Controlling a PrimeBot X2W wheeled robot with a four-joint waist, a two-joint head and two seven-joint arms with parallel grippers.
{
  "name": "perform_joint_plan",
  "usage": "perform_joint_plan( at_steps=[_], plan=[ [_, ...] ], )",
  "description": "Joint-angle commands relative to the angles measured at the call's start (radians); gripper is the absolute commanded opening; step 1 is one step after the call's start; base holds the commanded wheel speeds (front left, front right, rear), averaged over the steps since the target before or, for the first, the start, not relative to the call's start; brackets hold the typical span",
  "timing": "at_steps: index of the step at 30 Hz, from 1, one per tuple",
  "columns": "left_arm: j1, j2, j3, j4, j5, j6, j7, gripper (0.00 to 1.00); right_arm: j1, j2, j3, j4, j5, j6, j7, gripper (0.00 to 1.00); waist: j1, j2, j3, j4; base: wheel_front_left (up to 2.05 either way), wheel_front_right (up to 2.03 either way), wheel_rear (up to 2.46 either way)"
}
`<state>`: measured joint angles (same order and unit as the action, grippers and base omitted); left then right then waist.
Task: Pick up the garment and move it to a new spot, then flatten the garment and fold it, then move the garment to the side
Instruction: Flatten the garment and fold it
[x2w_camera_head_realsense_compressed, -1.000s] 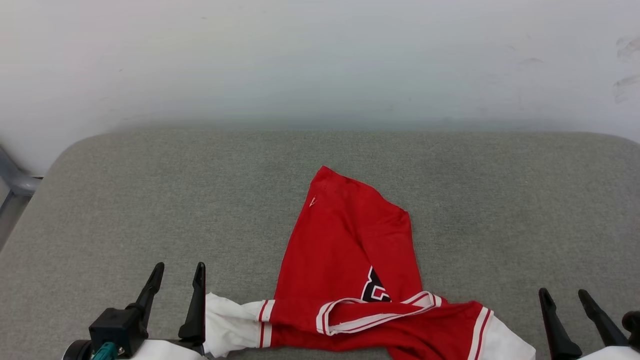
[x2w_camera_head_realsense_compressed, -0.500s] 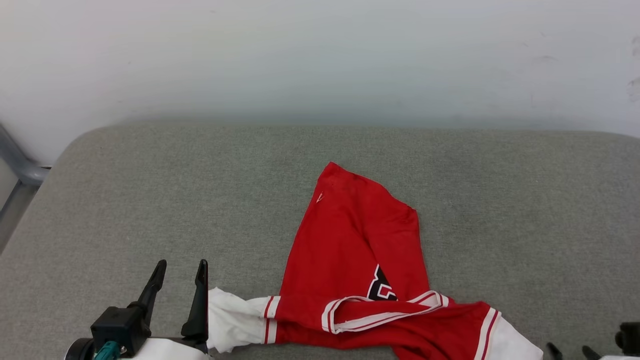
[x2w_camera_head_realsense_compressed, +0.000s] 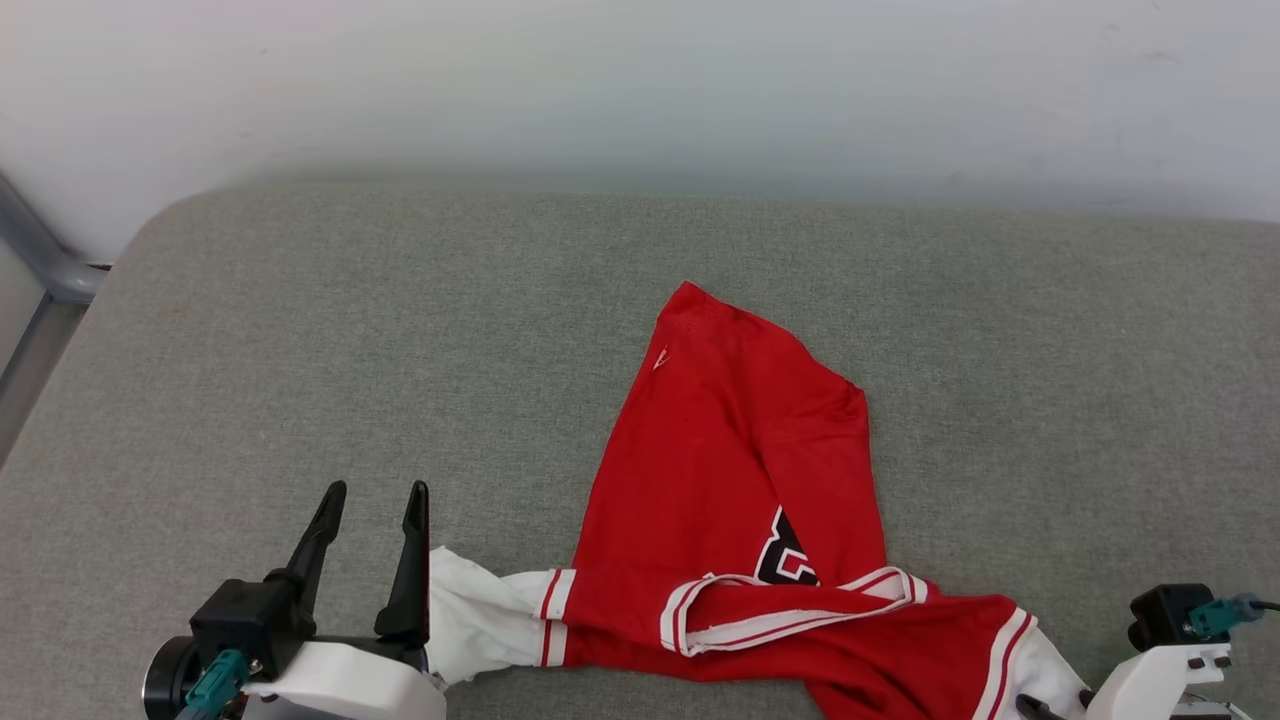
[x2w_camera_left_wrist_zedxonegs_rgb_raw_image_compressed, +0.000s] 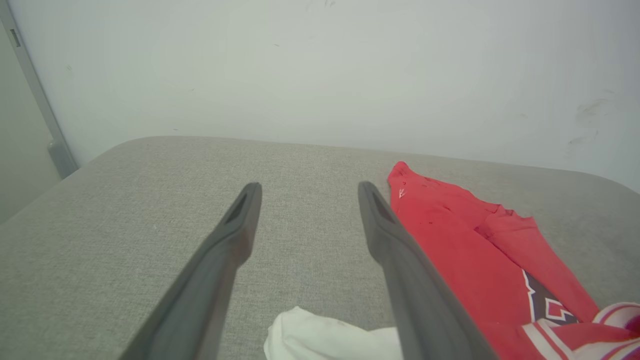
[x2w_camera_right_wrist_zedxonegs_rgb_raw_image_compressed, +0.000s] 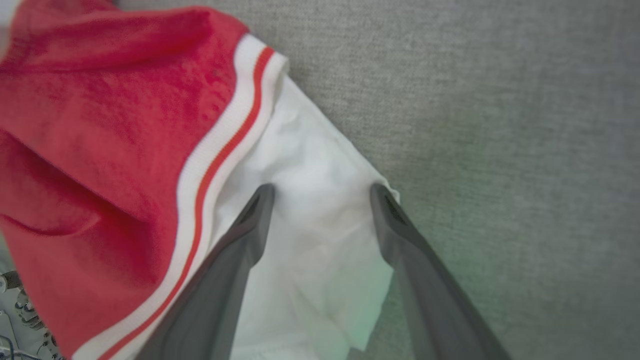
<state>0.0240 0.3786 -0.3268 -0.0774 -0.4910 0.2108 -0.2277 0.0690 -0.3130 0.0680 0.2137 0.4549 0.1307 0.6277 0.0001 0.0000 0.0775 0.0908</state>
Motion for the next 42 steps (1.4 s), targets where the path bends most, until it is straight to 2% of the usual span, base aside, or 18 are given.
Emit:
perform_joint_plan(
  at_steps=[1,2,3,4,5,8,9,10,16,21,27,34,37,42],
  plan=[
    [-0.015,-0.002,0.0,0.004,-0.004,-0.006,-0.008,1.0,0.002,0.015,0.031,0.044,0.024,0.0,0.029,1.0,-0.0001,0.0,0.005,0.002,0.0,0.0,0.0],
    [-0.017,-0.003,0.001,0.007,-0.004,-0.006,-0.009,1.0,-0.007,0.012,0.039,0.059,0.032,0.0,0.036,0.95,-0.0001,0.0,0.006,0.003,0.0,0.0,0.0],
    [-0.019,-0.004,0.001,0.01,-0.004,-0.005,-0.01,1.0,-0.011,0.013,0.045,0.074,0.044,0.0,0.042,0.4,-0.0001,0.0,0.008,0.004,0.0,0.0,0.0],
    [-0.022,-0.006,0.001,0.012,-0.004,-0.007,-0.012,1.0,-0.017,0.012,0.051,0.085,0.05,0.0,0.048,0.29,-0.0001,0.0,0.009,0.005,0.0,0.0,0.0],
    [-0.025,-0.006,0.001,0.014,-0.004,-0.007,-0.013,1.0,-0.026,0.009,0.057,0.091,0.054,0.0,0.047,0.0,-0.0001,0.0,0.009,0.005,0.0,0.0,0.0],
    [-0.028,-0.009,0.004,0.019,-0.004,-0.008,-0.017,1.0,-0.07,-0.009,0.041,0.079,0.055,0.0,-0.004,0.0,-0.0001,0.0,0.007,0.003,0.0,0.0,0.0],
    [-0.022,-0.012,0.008,0.022,-0.006,-0.008,-0.022,1.0,-0.144,-0.037,-0.014,0.059,0.03,-0.001,-0.07,0.0,-0.0001,0.0,-0.003,-0.007,0.0,0.0,0.0],
    [-0.021,-0.013,0.009,0.022,-0.007,-0.009,-0.022,1.0,-0.161,-0.043,-0.028,0.049,0.019,-0.001,-0.091,0.0,-0.0001,0.0,-0.005,-0.01,0.0,0.0,0.0],
    [-0.017,-0.017,0.005,0.028,-0.006,-0.011,-0.024,1.0,-0.276,-0.053,-0.137,0.019,-0.051,-0.001,-0.187,0.0,-0.0001,0.0,-0.024,-0.028,0.0,0.0,0.0],
    [-0.011,-0.021,0.002,0.028,-0.007,-0.008,-0.027,1.0,-0.304,-0.025,-0.212,-0.019,-0.105,0.0,-0.249,0.0,-0.0001,0.0,-0.031,-0.04,0.0,0.0,0.0],
    [0.004,-0.023,0.002,0.029,-0.011,-0.005,-0.03,1.0,-0.148,0.039,-0.201,-0.117,-0.132,0.0,-0.27,0.0,-0.0001,0.0,-0.039,-0.054,0.0,0.0,0.0],
    [0.02,-0.013,0.002,0.038,-0.018,-0.004,-0.022,1.0,0.109,0.122,-0.107,-0.217,-0.146,0.0,-0.257,0.0,-0.0001,0.0,-0.06,-0.077,0.0,0.0,0.0],
    [0.025,-0.01,-0.001,0.041,-0.021,-0.003,-0.016,1.0,0.183,0.15,-0.081,-0.204,-0.131,0.0,-0.245,0.0,-0.0001,0.0,-0.07,-0.081,0.0,0.0,0.0],
    [0.027,-0.005,-0.006,0.042,-0.02,-0.002,-0.008,1.0,0.225,0.178,-0.073,-0.11,-0.1,0.0,-0.259,0.0,-0.0001,0.0,-0.08,-0.084,0.0,0.0,0.0]
  ],
)
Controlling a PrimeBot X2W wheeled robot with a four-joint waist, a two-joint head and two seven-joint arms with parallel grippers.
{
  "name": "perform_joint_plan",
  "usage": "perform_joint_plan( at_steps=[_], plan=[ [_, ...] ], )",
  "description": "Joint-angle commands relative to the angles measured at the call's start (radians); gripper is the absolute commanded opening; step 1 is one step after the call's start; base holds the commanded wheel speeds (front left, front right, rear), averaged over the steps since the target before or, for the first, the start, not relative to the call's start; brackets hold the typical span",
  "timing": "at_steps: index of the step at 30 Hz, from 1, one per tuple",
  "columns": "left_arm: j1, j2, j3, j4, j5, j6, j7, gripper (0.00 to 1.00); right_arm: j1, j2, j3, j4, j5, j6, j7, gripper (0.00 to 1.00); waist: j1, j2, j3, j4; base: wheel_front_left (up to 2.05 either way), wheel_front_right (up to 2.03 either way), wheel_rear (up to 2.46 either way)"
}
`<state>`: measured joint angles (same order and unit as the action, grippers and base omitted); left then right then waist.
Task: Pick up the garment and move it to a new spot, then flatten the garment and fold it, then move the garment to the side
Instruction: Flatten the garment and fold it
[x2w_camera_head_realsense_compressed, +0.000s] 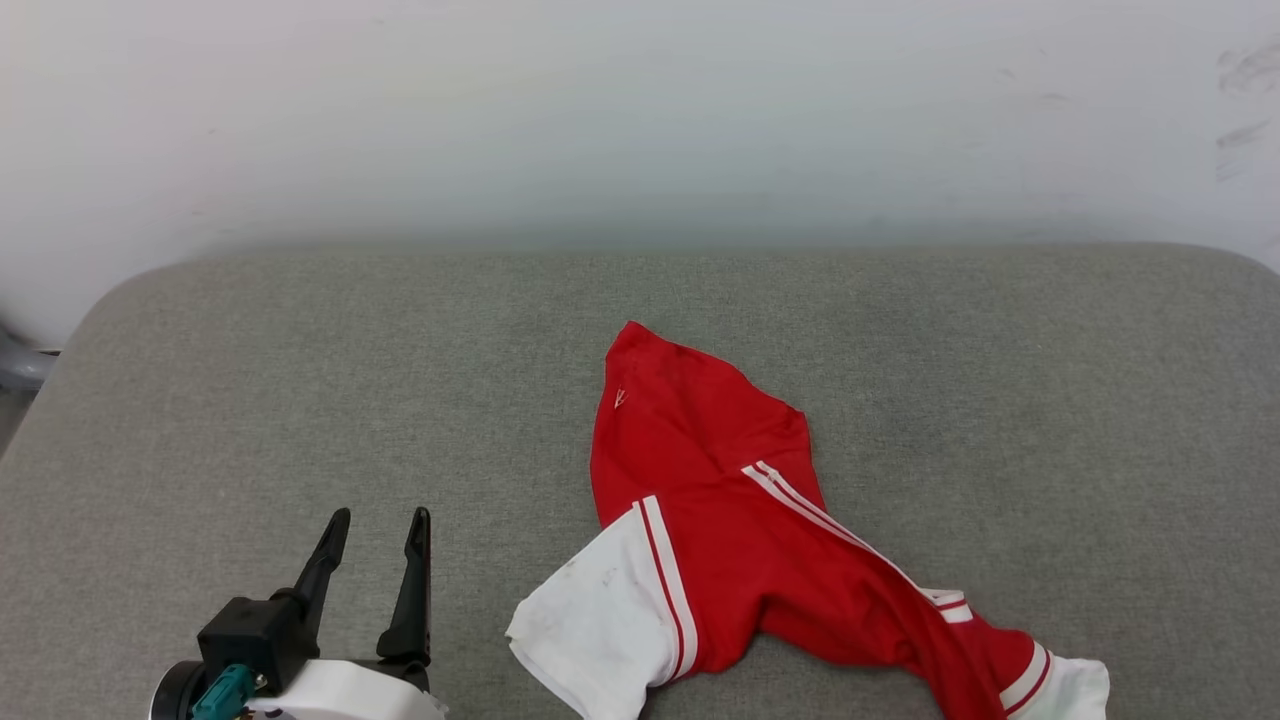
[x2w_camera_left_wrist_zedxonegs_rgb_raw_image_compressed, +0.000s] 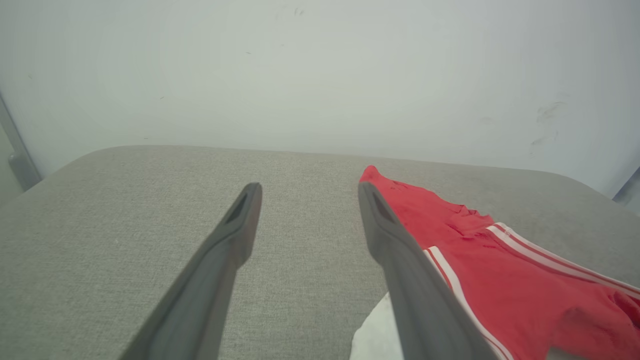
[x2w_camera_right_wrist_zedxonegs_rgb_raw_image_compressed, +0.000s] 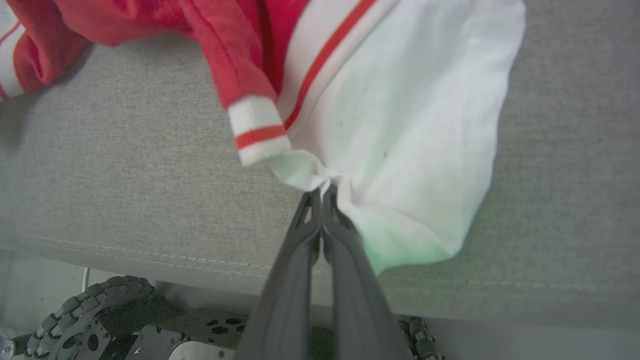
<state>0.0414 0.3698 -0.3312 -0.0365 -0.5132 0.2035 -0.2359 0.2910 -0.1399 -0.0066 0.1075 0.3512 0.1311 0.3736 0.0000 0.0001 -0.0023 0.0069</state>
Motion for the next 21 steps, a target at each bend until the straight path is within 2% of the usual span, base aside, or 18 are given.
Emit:
perform_joint_plan(
  at_steps=[1,2,3,12,16,21],
  plan=[
    [0.009,0.004,-0.003,0.002,0.002,0.005,0.003,1.0,-0.001,0.007,-0.002,0.012,0.008,-0.001,-0.018,0.2,0.0,-0.0001,-0.002,0.001,0.0,0.0,0.0],
    [0.009,0.004,-0.004,0.003,0.0,0.004,0.004,1.0,-0.007,0.014,-0.009,0.022,0.019,-0.001,-0.038,0.48,0.0,-0.0001,-0.004,0.003,0.0,0.0,0.0],
    [0.01,0.005,-0.004,0.005,-0.001,0.004,0.005,1.0,-0.013,0.015,-0.01,0.027,0.021,-0.001,-0.057,1.0,0.0,-0.0001,-0.007,0.004,0.0,0.0,0.0],
    [0.031,0.001,-0.001,0.014,-0.007,0.016,0.0,1.0,-0.031,0.047,-0.057,-0.06,0.03,-0.001,-0.393,1.0,0.0,-0.0001,-0.036,0.01,0.0,0.0,0.0],
    [0.034,0.0,0.0,0.013,-0.008,0.019,-0.003,1.0,-0.057,0.045,-0.069,-0.076,0.048,-0.001,-0.407,1.0,0.0,-0.0001,-0.044,0.007,0.0,0.0,0.0],
    [0.016,0.002,-0.003,0.005,0.001,0.022,-0.005,1.0,-0.139,0.009,-0.113,-0.056,0.06,-0.001,-0.356,1.0,0.0,-0.0001,-0.037,0.02,0.0,0.0,0.0]
  ],
)
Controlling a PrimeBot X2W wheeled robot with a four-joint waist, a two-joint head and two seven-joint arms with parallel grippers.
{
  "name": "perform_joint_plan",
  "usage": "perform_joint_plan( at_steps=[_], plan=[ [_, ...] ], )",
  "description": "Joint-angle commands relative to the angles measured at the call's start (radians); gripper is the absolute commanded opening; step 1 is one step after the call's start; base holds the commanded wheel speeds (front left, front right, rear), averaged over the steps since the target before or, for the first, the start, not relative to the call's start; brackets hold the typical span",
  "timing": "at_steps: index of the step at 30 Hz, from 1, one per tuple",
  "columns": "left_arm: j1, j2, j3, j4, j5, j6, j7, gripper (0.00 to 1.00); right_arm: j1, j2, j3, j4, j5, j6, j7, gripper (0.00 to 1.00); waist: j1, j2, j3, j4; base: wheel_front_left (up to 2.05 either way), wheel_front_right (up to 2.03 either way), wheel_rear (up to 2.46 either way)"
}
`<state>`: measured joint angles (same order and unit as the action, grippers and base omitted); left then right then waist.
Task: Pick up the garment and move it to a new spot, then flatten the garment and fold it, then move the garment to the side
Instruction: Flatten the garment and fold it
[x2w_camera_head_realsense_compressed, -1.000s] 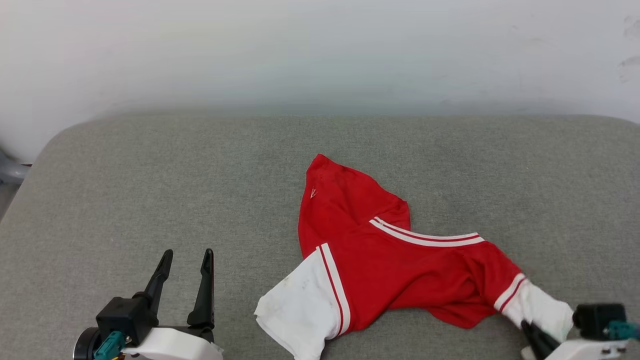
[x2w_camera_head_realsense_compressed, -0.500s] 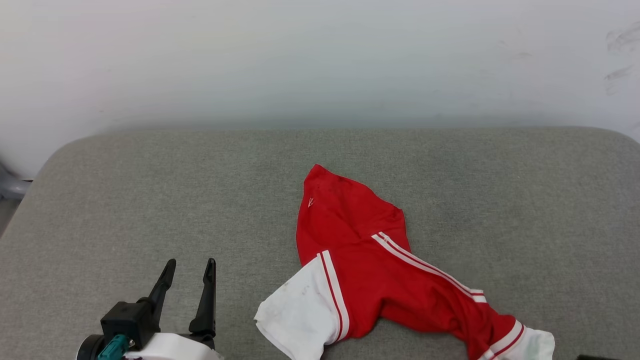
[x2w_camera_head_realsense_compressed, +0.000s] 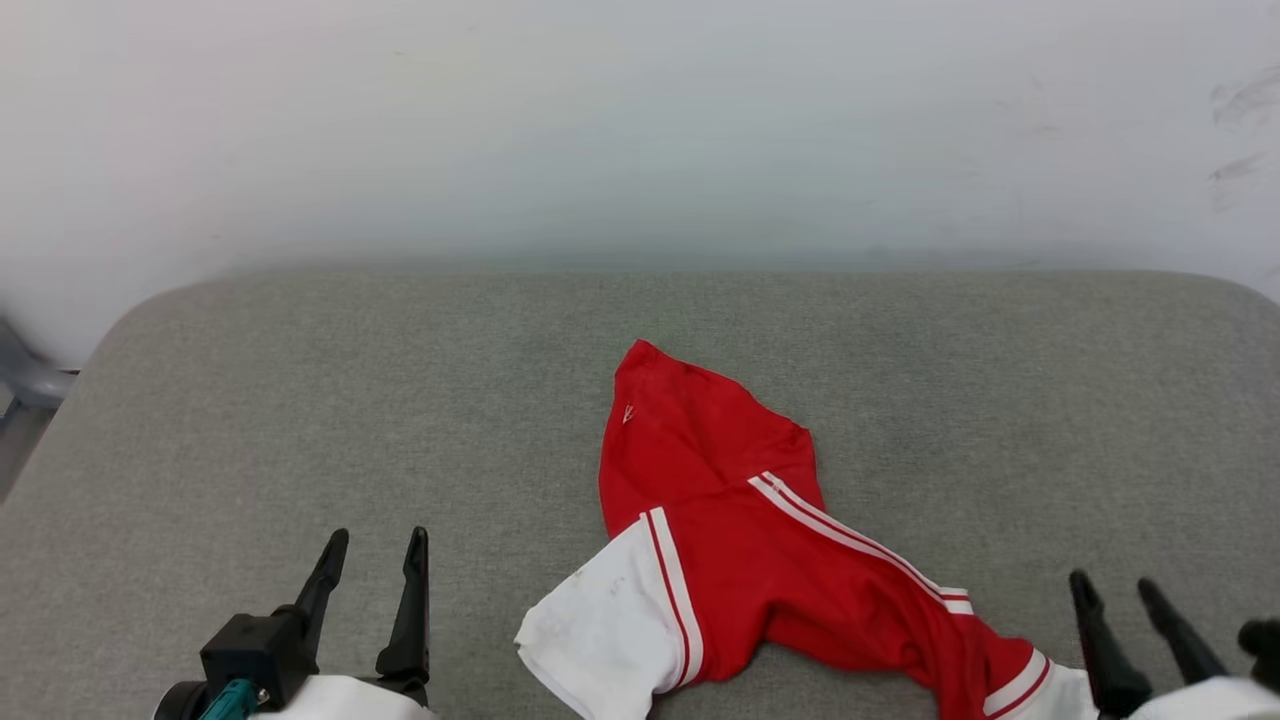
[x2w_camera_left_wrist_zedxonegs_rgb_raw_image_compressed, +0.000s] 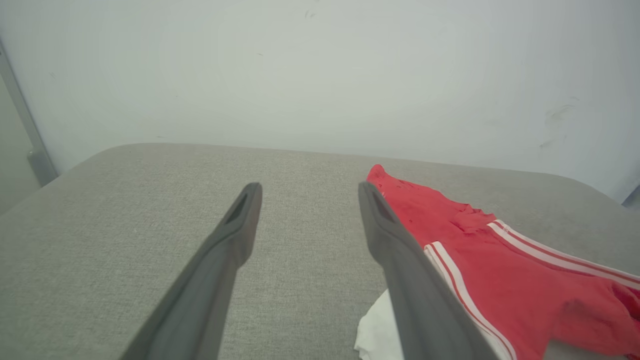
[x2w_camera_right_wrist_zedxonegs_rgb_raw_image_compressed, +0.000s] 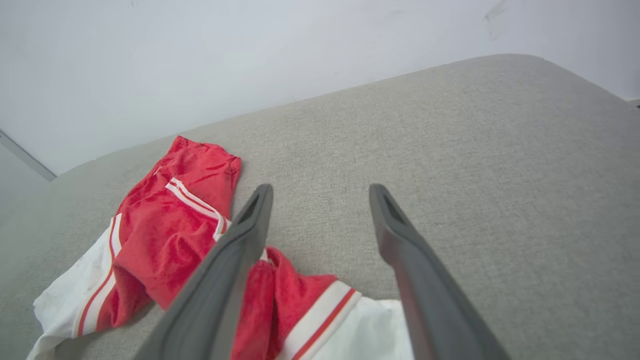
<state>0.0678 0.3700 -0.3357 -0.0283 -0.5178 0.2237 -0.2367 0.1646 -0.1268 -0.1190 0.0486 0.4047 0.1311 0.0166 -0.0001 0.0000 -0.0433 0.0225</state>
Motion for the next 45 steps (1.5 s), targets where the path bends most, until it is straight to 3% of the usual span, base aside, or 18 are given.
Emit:
perform_joint_plan(
  at_steps=[1,5,12,18,25,34,35,36,45],
  plan=[
    [-0.015,0.001,0.001,-0.005,0.005,0.001,-0.005,1.0,-0.036,-0.016,-0.007,0.012,0.007,-0.001,0.018,1.0,0.0001,0.0,0.007,0.009,0.0,0.0,0.0],
    [-0.026,-0.002,-0.002,-0.01,0.01,-0.002,-0.007,1.0,-0.118,-0.056,-0.021,0.062,0.021,-0.001,0.083,1.0,0.0001,0.0,0.02,0.026,0.0,0.0,0.0],
    [-0.074,-0.015,-0.017,-0.016,0.02,-0.019,-0.012,1.0,-0.337,-0.149,0.039,0.209,0.05,-0.001,0.323,1.0,0.0001,0.0,0.087,0.088,0.0,0.0,0.0],
    [-0.145,-0.043,-0.027,-0.004,0.03,-0.05,-0.023,1.0,-0.537,-0.185,0.17,0.288,0.064,-0.001,0.532,1.0,0.0001,0.0,0.185,0.155,0.0,0.0,0.0],
    [-0.214,-0.086,-0.026,0.033,0.041,-0.091,-0.028,1.0,-0.7,-0.224,0.354,0.361,0.096,-0.001,0.688,1.0,0.0001,0.0,0.265,0.212,0.0,0.0,0.0],
    [-0.236,-0.136,0.007,0.065,0.07,-0.135,-0.03,1.0,-0.722,-0.238,0.481,0.514,0.196,0.0,0.825,1.0,0.0001,0.0,0.291,0.25,0.0,0.0,0.0],
    [-0.236,-0.142,0.01,0.069,0.075,-0.139,-0.03,1.0,-0.721,-0.235,0.486,0.523,0.208,0.0,0.831,0.6,0.0001,0.0,0.292,0.252,0.0,0.0,0.0],
    [-0.236,-0.147,0.013,0.072,0.078,-0.145,-0.031,1.0,-0.725,-0.235,0.489,0.53,0.214,0.0,0.834,0.0,0.0001,0.0,0.291,0.255,0.0,0.0,0.0],
    [-0.204,-0.176,0.051,0.097,0.107,-0.171,-0.031,1.0,-0.856,-0.264,0.449,0.485,0.191,-0.001,0.594,0.0,0.0001,0.0,0.247,0.248,0.0,0.0,0.0]
  ],
)
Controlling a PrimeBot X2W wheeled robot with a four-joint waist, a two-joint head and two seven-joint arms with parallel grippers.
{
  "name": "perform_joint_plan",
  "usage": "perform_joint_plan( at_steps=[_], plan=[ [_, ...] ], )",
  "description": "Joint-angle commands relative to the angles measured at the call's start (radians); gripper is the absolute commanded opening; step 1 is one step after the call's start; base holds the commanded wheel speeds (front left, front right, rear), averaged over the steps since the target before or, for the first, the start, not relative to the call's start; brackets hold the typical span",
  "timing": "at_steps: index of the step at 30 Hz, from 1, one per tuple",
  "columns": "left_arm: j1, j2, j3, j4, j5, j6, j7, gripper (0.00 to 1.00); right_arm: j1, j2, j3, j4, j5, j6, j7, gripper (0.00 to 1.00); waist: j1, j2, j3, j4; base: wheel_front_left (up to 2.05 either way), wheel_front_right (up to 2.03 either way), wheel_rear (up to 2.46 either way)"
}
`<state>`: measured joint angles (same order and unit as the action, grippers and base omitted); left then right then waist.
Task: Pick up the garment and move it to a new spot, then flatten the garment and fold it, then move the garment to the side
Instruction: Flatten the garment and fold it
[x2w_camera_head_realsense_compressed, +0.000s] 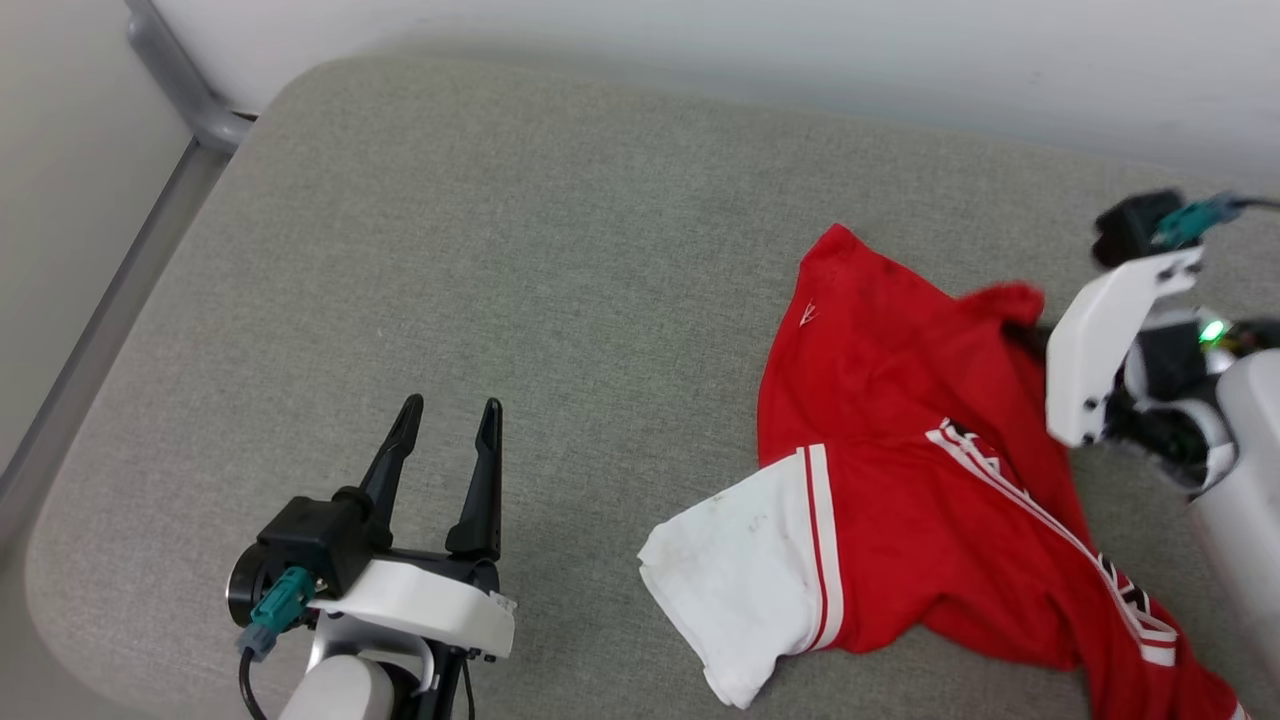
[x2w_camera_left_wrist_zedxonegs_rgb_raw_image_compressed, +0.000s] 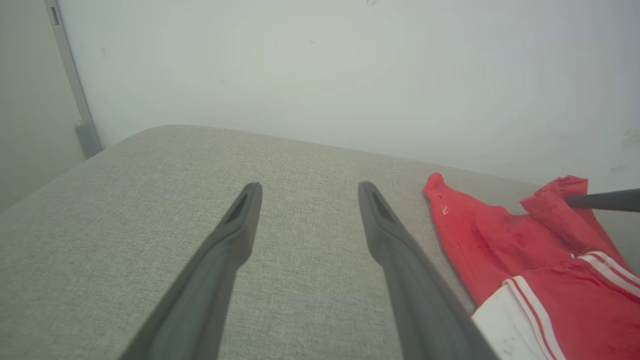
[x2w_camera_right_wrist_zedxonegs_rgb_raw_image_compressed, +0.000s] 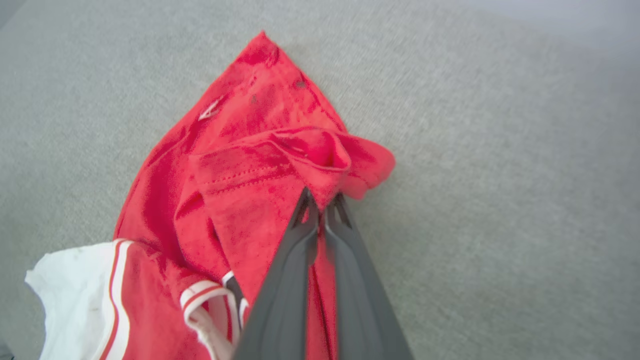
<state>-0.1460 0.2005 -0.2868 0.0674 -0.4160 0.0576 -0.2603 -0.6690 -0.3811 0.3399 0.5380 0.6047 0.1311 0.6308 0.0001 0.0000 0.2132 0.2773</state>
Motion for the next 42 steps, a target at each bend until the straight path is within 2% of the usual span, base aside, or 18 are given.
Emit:
perform_joint_plan(
  at_steps=[1,6,12,18,19,20,26,32,37,38,42],
  plan=[
    [0.014,-0.009,0.006,0.002,0.009,-0.007,-0.007,1.0,-0.034,-0.015,-0.023,-0.007,-0.023,-0.001,-0.052,0.0,-0.0001,0.0,-0.016,-0.01,0.0,0.0,0.0],
    [0.021,-0.016,0.012,0.006,0.021,-0.021,-0.007,1.0,-0.056,-0.046,-0.136,0.017,-0.069,-0.001,-0.146,0.0,-0.0001,0.0,-0.03,-0.025,0.0,0.0,0.0],
    [0.028,-0.022,0.02,0.01,0.034,-0.031,-0.007,1.0,0.03,-0.081,-0.334,0.12,-0.132,-0.001,-0.243,0.0,-0.0001,0.0,-0.03,-0.036,0.0,0.0,0.0],
    [0.027,-0.024,0.027,0.013,0.037,-0.037,-0.007,1.0,0.096,-0.027,-0.498,0.27,-0.171,-0.001,-0.321,0.0,-0.0001,0.0,-0.02,-0.046,0.0,0.0,0.0],
    [0.026,-0.023,0.028,0.014,0.039,-0.038,-0.007,1.0,0.094,-0.019,-0.511,0.286,-0.183,-0.001,-0.34,0.21,-0.0001,0.0,-0.018,-0.048,0.0,0.0,0.0],
    [0.025,-0.024,0.029,0.014,0.039,-0.038,-0.007,1.0,0.091,-0.006,-0.522,0.298,-0.18,-0.001,-0.356,1.0,-0.0001,0.0,-0.017,-0.049,0.0,0.0,0.0],
    [0.034,-0.017,0.04,0.026,0.042,-0.036,-0.007,1.0,0.099,0.022,-0.533,0.266,-0.192,-0.001,-0.548,1.0,-0.0001,0.0,-0.034,-0.061,0.0,0.0,0.0],
    [0.073,-0.002,0.057,0.039,0.032,-0.021,-0.005,1.0,0.201,0.022,-0.468,0.139,-0.255,-0.001,-0.734,1.0,-0.0001,0.0,-0.097,-0.096,0.0,0.0,0.0],
    [0.107,0.011,0.071,0.042,0.024,-0.003,0.007,1.0,0.326,0.041,-0.429,0.002,-0.285,-0.001,-0.797,1.0,-0.0001,0.0,-0.146,-0.13,0.0,0.0,0.0],
    [0.107,0.011,0.071,0.042,0.024,-0.003,0.007,1.0,0.326,0.041,-0.429,0.002,-0.285,-0.001,-0.797,1.0,-0.0001,0.0,-0.146,-0.13,0.0,0.0,0.0],
    [0.134,0.025,0.082,0.041,0.017,0.007,0.018,1.0,0.452,0.088,-0.423,-0.126,-0.307,-0.001,-0.79,1.0,-0.0001,0.0,-0.177,-0.155,0.0,0.0,0.0]
  ],
)
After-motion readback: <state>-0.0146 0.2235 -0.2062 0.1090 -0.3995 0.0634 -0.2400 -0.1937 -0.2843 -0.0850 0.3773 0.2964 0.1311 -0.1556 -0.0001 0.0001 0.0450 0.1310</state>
